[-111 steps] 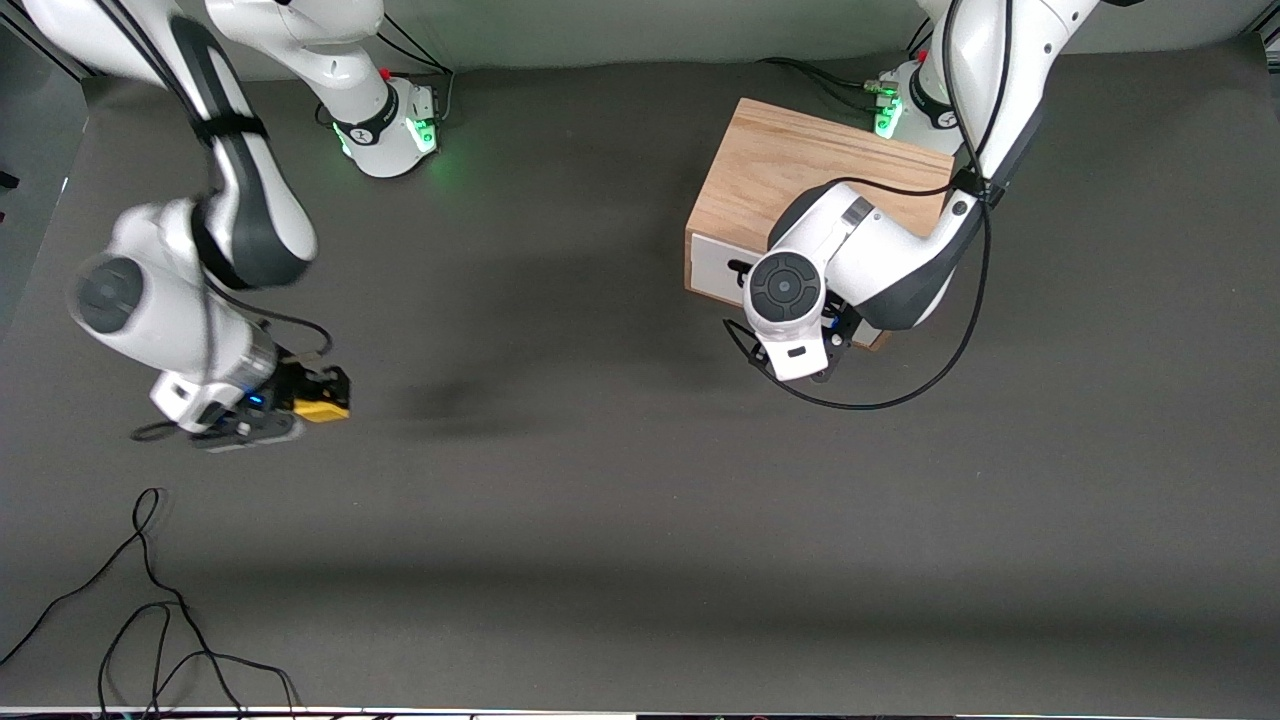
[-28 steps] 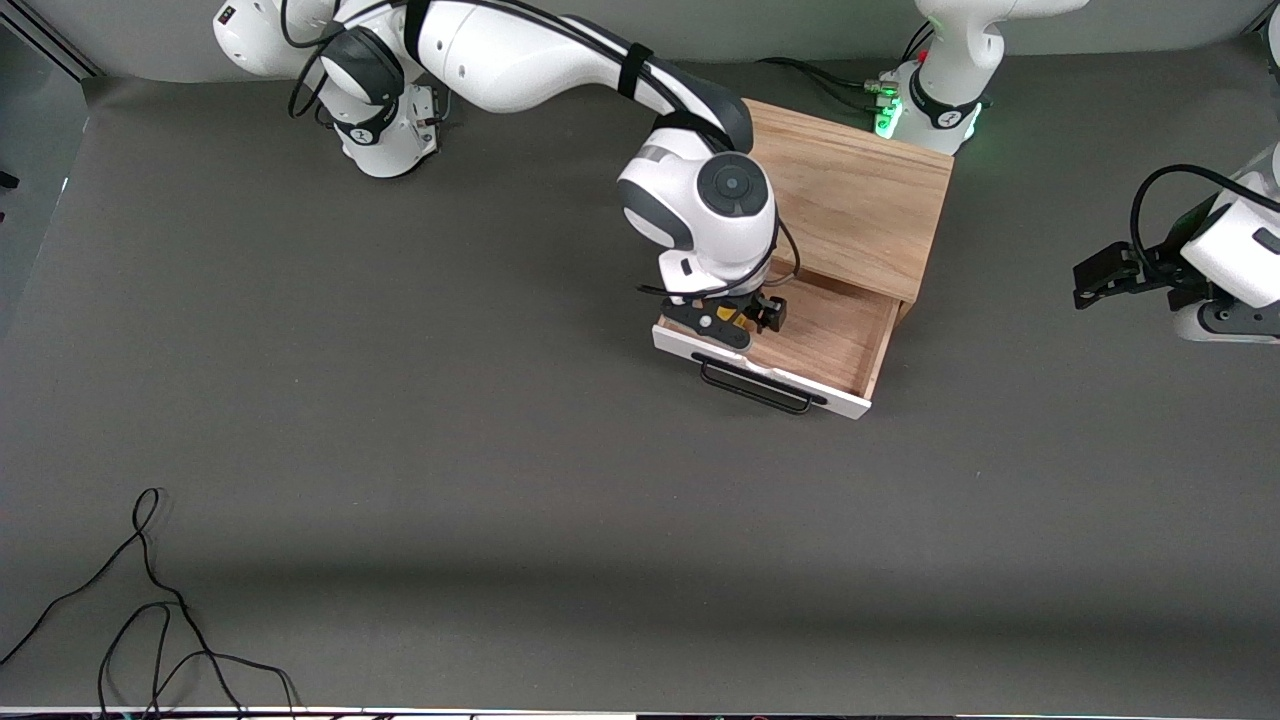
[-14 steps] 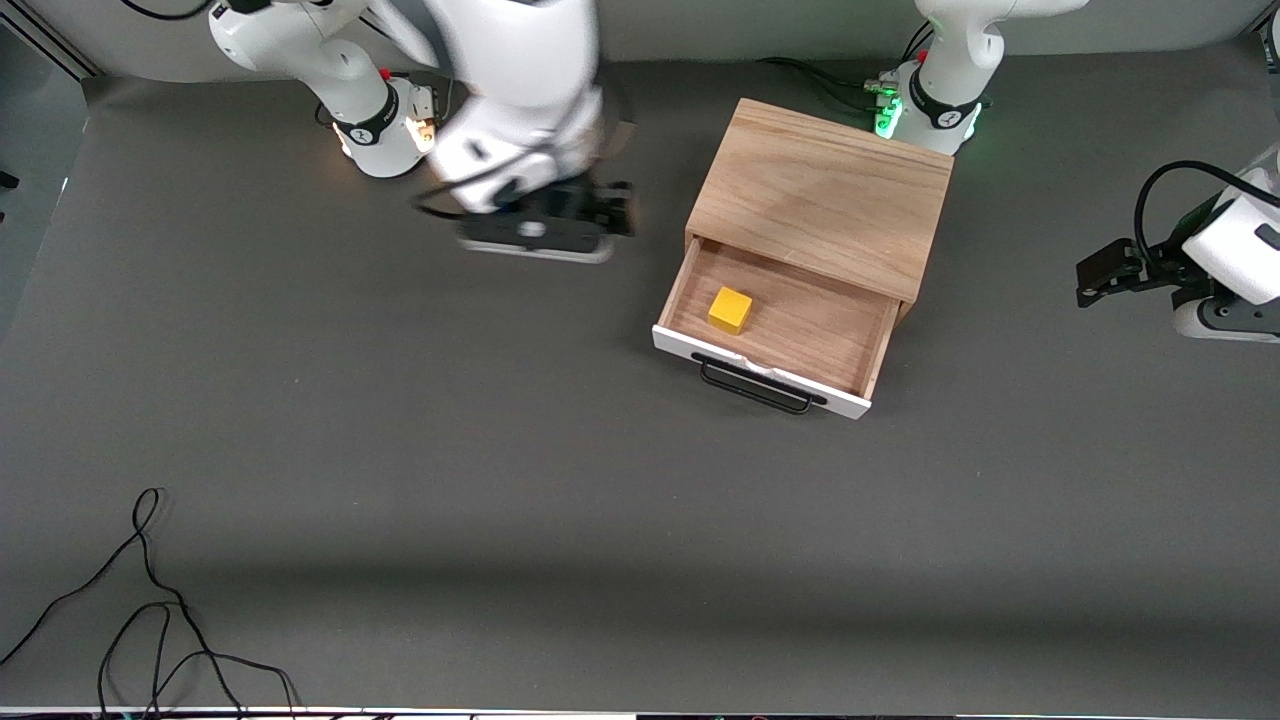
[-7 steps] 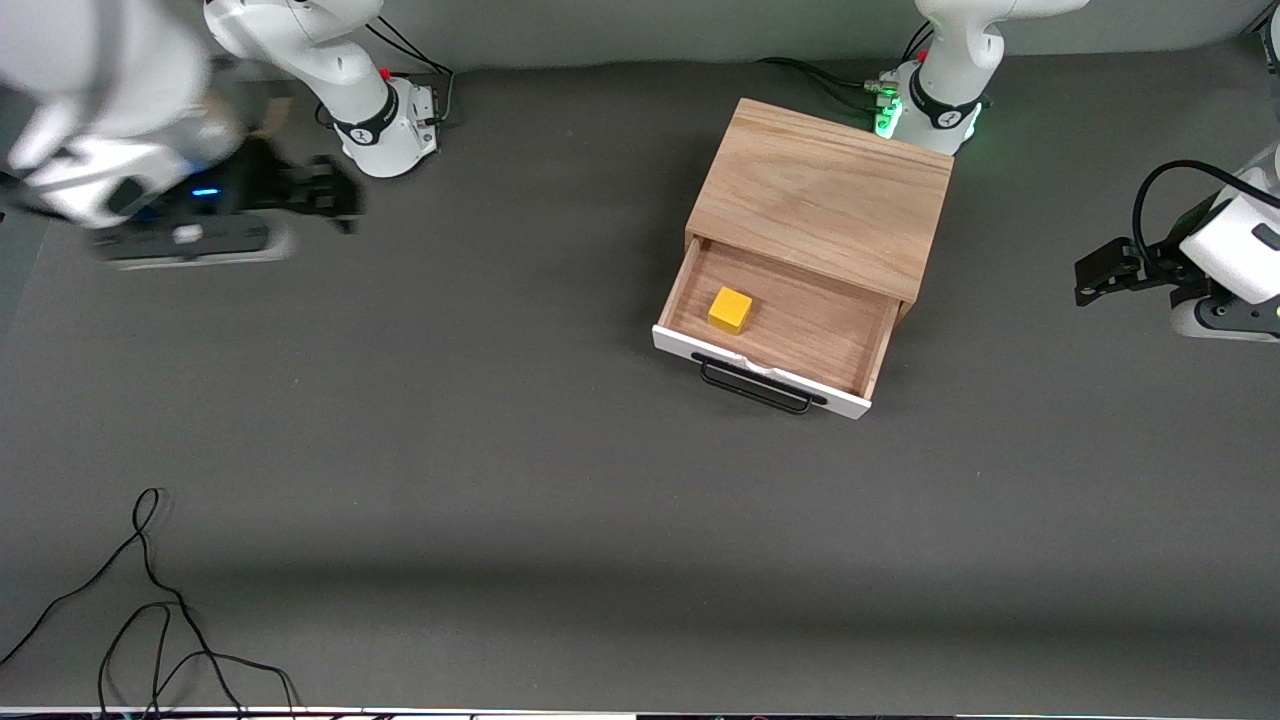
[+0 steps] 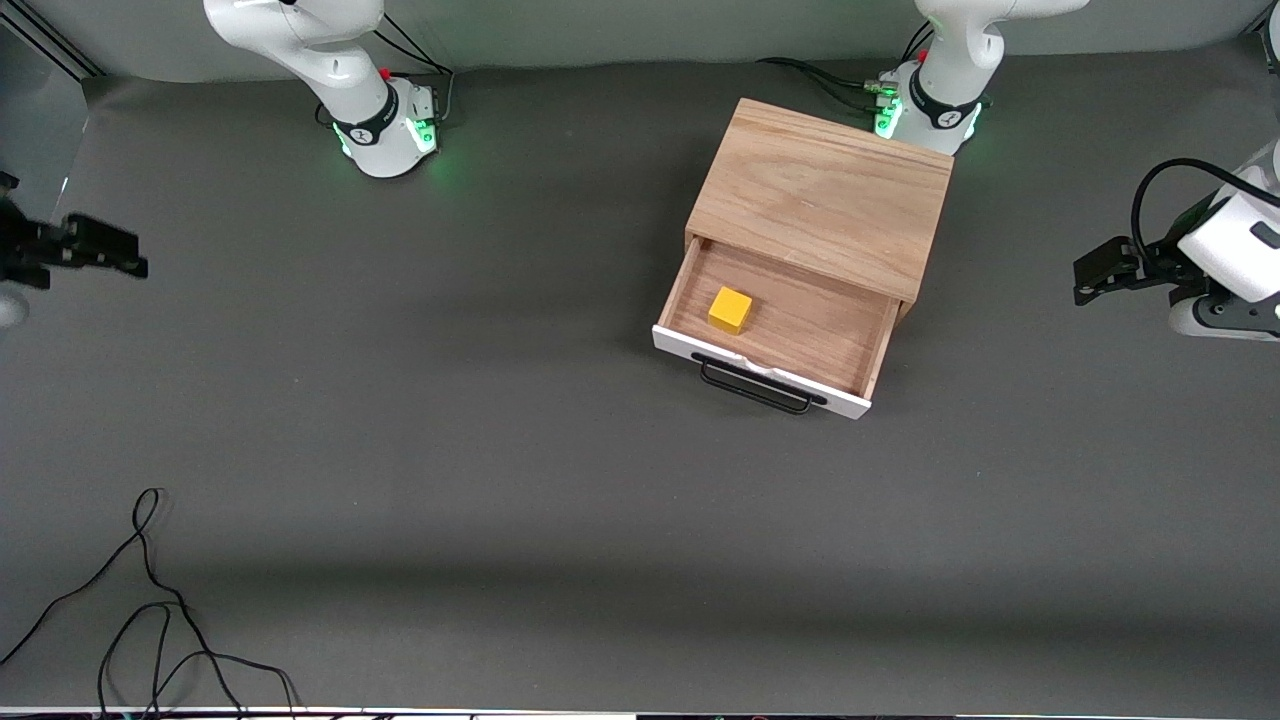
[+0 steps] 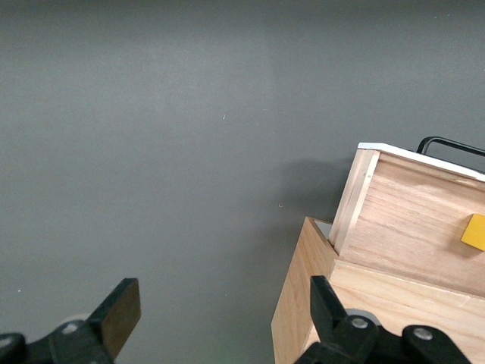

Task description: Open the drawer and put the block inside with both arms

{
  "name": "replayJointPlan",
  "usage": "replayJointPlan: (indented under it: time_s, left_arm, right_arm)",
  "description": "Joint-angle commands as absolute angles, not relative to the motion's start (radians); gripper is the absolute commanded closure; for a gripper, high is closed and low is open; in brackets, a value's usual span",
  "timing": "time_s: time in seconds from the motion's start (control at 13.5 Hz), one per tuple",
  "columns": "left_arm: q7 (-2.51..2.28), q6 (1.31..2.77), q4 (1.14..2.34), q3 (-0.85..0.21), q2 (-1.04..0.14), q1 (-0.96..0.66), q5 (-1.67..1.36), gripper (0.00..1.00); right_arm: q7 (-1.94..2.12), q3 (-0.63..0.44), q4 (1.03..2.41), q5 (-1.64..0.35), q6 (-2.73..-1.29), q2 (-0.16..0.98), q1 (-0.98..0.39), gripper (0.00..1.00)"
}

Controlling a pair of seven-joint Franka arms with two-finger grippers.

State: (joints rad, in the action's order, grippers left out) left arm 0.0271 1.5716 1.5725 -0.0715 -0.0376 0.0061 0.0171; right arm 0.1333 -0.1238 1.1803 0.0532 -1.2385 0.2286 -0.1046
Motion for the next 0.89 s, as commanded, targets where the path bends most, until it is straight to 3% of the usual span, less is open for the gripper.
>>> replayJointPlan:
  time_s: [0.0, 0.22, 0.44, 0.81]
  left_arm:
    - [0.046, 1.549, 1.566, -0.06, -0.021, -0.009, 0.018, 0.0]
    - [0.046, 1.545, 1.566, -0.058, -0.021, -0.009, 0.018, 0.0]
    - [0.046, 1.545, 1.565, -0.058, -0.023, -0.009, 0.018, 0.0]
    - [0.046, 1.545, 1.565, -0.06, -0.021, -0.009, 0.017, 0.0]
  right_arm:
    - [0.144, -0.13, 1.331, 0.034, -1.38, 0.195, -0.118, 0.01]
    - [0.14, -0.13, 1.445, -0.023, -1.518, 0.161, -0.121, 0.01]
    - [0.094, -0.138, 1.46, -0.092, -1.551, 0.141, -0.123, 0.01]
    - [0.057, -0.137, 1.67, -0.08, -1.614, -0.02, -0.153, 0.01]
